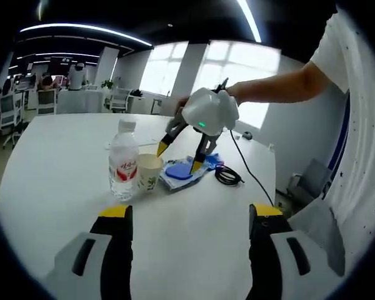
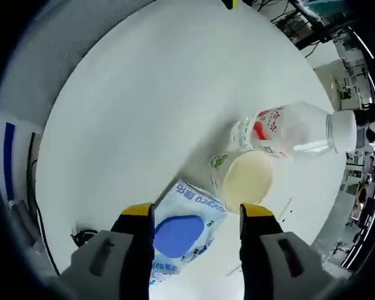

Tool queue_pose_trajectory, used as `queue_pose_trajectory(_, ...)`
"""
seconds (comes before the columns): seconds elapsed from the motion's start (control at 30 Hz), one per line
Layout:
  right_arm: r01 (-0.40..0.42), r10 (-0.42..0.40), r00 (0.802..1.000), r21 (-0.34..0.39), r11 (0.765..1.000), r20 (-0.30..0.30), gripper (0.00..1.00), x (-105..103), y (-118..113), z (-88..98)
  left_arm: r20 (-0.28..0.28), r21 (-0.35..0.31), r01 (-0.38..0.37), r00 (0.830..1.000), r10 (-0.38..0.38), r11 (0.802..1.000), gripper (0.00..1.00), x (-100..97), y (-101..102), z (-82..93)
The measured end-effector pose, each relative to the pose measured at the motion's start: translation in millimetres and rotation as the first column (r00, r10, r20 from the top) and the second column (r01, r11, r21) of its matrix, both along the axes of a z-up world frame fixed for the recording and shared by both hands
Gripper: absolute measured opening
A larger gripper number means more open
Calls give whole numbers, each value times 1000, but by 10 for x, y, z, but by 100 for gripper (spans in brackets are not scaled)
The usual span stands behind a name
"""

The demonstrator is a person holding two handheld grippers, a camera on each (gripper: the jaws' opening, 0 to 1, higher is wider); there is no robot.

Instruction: Arrange the tabletop items into an orderly group along one side of the table until the central work area is clear of visible clutter.

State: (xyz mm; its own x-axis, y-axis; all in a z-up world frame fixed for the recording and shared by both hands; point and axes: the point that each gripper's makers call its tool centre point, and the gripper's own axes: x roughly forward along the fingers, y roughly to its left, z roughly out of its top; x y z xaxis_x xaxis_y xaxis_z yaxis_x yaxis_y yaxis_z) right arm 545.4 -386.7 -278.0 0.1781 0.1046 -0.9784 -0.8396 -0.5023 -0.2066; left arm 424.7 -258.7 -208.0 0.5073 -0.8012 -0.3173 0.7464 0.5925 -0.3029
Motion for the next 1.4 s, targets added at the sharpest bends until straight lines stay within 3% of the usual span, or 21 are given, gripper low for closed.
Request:
queue_pose_trajectory(0.3, 197, -192, 980, 123, 973, -51, 69, -129, -70, 66, 4, 8, 14, 1000, -14, 1000, 79, -24, -42, 7)
queue_pose_trajectory(0.5, 330, -314, 944, 214, 919, -103, 76, -262, -153, 130, 10, 24, 28, 1000, -28, 999, 80, -24, -80, 27)
queue_pose_trajectory(0.9, 496, -475, 868, 282, 821, -145, 79, -461, -559, 211, 23, 58, 63, 998, -64, 996, 84, -15, -177, 82)
queue_pose_trajectory(1.13, 581, -558, 811, 356, 732, -176, 81, -554, -777, 333, 33, 81, 87, 995, -90, 993, 85, -31, -253, 144)
queue_pose_trajectory(1.3, 639, -619, 760, 401, 656, -199, 80, -638, -969, 402, 32, 100, 109, 993, -113, 989, 85, -52, -316, 177)
queue_pose_trajectory(1.4, 680, -657, 719, 431, 593, -229, 80, -725, -1096, 432, 33, 108, 116, 992, -120, 987, 85, -49, -351, 199)
